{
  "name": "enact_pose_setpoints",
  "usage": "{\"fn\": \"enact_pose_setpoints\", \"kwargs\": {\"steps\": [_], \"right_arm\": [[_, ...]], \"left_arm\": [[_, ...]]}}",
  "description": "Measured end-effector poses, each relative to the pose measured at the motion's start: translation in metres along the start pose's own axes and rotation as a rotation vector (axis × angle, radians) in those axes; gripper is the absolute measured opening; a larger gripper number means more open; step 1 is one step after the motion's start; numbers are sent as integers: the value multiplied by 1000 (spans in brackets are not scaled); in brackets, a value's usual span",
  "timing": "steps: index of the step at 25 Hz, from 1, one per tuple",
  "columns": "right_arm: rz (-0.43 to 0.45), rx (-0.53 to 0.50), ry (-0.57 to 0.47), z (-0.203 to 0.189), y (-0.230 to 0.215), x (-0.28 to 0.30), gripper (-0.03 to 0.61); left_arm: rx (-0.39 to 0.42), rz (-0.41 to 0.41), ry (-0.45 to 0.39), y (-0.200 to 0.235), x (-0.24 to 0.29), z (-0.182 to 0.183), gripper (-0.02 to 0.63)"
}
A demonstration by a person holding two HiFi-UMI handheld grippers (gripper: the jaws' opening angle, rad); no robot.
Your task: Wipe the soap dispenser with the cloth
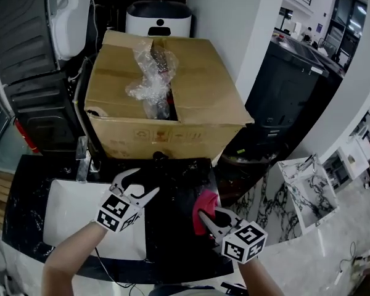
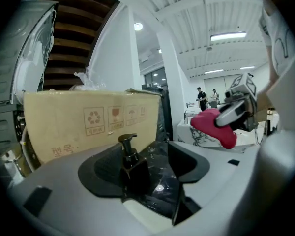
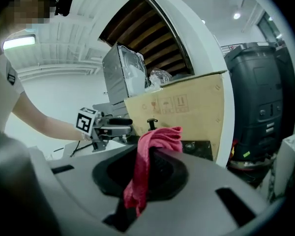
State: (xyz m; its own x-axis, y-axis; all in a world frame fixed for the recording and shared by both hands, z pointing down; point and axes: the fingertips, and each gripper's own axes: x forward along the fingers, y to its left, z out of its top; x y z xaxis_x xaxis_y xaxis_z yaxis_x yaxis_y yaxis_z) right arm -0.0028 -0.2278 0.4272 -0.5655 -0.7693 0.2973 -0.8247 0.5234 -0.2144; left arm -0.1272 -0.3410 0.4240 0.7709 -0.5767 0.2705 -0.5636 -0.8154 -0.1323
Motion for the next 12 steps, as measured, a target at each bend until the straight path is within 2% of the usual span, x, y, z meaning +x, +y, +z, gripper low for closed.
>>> {"fn": "enact_pose_setpoints", "kwargs": {"steps": [3, 5, 7, 8, 10, 12], "right_arm": [[17, -46, -26, 8, 3, -15, 51], [32, -74, -40, 13, 7, -28, 51], [48, -108, -49, 16, 12, -42, 51], [52, -133, -51, 17, 15, -49, 51], [53, -191, -56, 17, 20, -62, 51], [46, -234, -72, 18, 25, -74, 51]], "left_arm": [[4, 32, 23, -29, -30, 2, 284], [13, 110, 29, -41, -47, 2, 264], [23, 245, 6, -49, -67, 6, 87], [22, 319, -10, -53, -78, 8, 21], [-8, 426, -53, -66, -99, 14, 15], [-34, 487, -95, -86, -115, 20, 14]]}}
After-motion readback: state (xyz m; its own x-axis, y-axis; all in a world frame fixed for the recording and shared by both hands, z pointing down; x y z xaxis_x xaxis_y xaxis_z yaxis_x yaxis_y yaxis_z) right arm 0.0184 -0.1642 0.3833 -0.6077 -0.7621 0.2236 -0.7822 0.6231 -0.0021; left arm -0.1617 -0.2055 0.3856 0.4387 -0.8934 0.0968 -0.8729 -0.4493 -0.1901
